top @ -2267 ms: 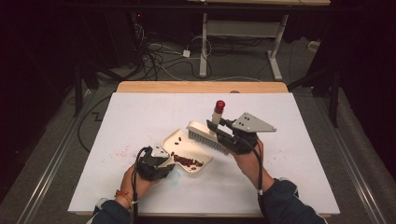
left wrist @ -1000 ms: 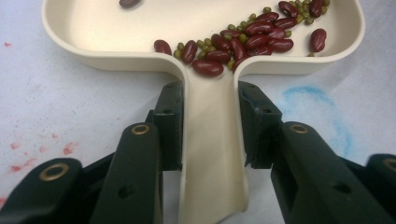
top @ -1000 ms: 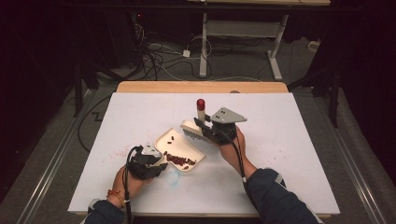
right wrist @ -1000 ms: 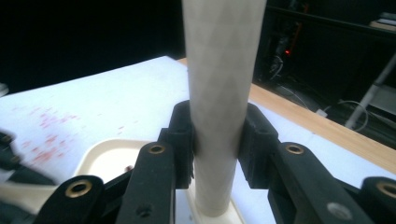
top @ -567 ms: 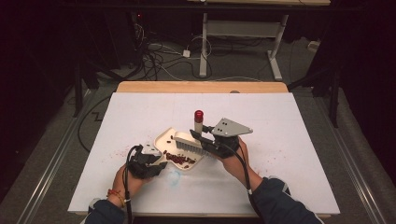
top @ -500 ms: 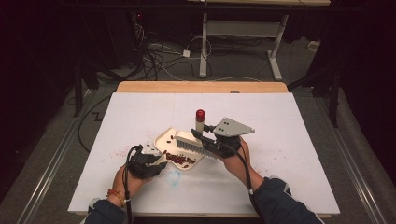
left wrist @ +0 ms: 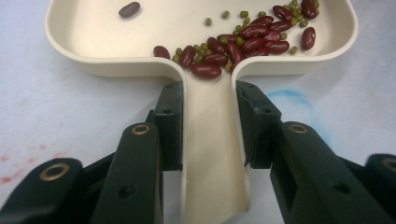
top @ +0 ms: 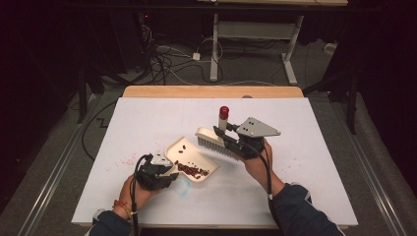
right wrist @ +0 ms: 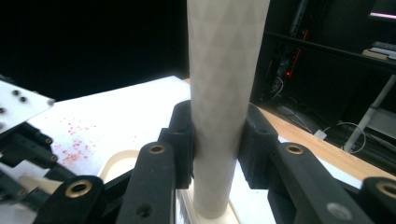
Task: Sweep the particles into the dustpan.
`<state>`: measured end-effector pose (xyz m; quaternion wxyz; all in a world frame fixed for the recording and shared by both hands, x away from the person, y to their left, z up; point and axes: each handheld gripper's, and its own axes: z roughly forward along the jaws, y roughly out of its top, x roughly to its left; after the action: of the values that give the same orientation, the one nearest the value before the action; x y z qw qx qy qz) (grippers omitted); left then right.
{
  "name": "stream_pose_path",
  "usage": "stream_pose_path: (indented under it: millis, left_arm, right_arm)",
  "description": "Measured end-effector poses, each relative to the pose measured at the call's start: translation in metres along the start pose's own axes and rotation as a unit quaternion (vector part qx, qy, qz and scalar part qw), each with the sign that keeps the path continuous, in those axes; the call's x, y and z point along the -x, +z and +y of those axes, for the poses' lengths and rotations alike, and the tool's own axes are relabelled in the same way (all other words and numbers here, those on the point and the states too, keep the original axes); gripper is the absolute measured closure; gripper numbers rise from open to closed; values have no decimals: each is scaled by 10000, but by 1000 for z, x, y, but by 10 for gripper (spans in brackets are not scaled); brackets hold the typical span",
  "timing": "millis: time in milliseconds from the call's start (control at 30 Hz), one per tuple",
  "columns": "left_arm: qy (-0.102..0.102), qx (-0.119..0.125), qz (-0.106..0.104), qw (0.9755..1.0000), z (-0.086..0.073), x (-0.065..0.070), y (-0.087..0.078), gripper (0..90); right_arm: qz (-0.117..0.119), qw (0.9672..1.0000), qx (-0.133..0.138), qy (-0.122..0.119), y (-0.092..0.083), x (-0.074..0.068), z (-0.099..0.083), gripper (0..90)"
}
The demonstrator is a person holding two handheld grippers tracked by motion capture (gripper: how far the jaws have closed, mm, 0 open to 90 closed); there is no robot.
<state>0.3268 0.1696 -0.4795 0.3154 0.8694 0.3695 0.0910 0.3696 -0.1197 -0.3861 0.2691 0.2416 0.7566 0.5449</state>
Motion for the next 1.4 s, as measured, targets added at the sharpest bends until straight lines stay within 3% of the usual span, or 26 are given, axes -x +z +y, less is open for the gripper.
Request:
stream_pose_path:
  millis: [167,300,633,900,1167,1400]
  left_arm:
    - [228,-23,-191,9996,5,18,4,630]
    - [279,-50,-153,9995,6,23,8,630]
    - [263,-73,-40,9996,5,24,11,630]
    - [154,-37,65,9999,4,19,11,620]
    - [57,-53,294,9995,3,18,12,617]
    - [-24,-32,379,9993,2,15,11,617]
  right_arm:
    - [73,9999,8,-82,11,-6,-6,704]
    - [111,9997,-73,-213,24,-14,-17,703]
    - [571,9979,-98,-306,25,-40,-18,701]
    - [823,9961,-203,-253,18,-51,-14,701]
    - [882,9953,-370,-144,13,-65,-9,701]
    - [816,9957,-428,12,10,-65,-6,701]
